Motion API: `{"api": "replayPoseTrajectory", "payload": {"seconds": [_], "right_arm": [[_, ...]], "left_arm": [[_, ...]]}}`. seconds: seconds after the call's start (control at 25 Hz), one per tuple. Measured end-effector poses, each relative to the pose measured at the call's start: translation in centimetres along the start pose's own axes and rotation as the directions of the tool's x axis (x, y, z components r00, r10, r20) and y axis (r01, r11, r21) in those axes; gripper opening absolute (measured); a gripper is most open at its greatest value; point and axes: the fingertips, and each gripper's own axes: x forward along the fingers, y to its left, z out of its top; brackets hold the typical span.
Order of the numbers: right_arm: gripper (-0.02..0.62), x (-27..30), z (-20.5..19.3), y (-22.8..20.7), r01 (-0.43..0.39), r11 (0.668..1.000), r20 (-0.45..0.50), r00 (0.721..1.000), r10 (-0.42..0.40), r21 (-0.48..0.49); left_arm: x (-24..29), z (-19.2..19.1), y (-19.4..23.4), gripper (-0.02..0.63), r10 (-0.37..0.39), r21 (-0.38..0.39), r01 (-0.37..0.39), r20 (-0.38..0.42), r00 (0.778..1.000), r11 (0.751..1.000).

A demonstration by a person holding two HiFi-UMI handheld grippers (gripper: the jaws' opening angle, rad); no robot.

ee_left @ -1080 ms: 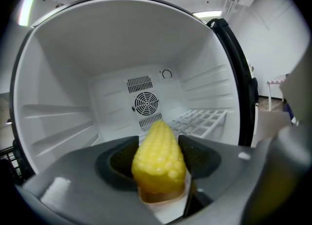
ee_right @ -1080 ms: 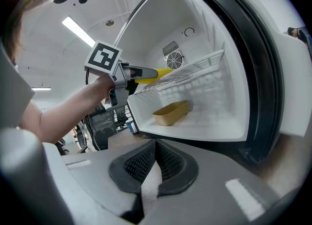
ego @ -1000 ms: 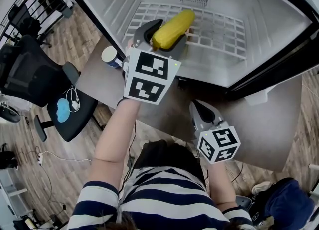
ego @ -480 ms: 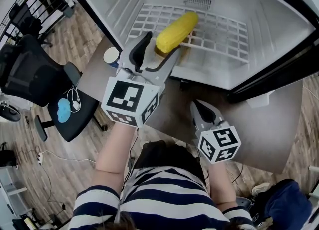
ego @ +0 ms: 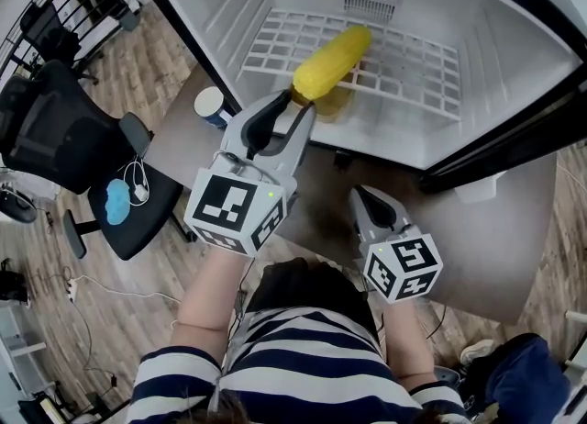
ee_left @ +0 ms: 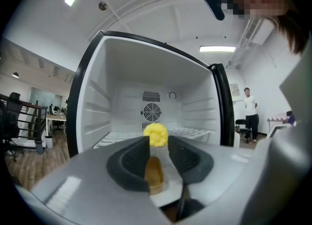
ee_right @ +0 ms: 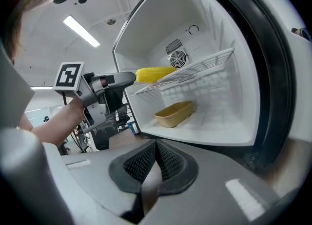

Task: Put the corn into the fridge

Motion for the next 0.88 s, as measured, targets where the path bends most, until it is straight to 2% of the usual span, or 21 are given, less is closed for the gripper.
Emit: {"api": "replayPoseTrajectory", "payload": {"seconds": [0.4, 0.88], "right_arm": [[-0.008, 0.1, -0.1, -0.2, -0.002, 1.0, -0.004, 1.0, 0.002, -0.004], [-0.008, -0.2, -0.2, -0.4, 0.006, 1.0, -0.011, 1.0, -0.006, -0.006]], "left_arm": [[1.5, -0.2, 0.2, 0.0, -0.001, 0.04, 0.002, -0.03, 1.0, 0.999], [3.8, 0.0, 0.3, 0.0, -0.014, 0.051, 0.017, -0.047, 0.999, 0.999]]}}
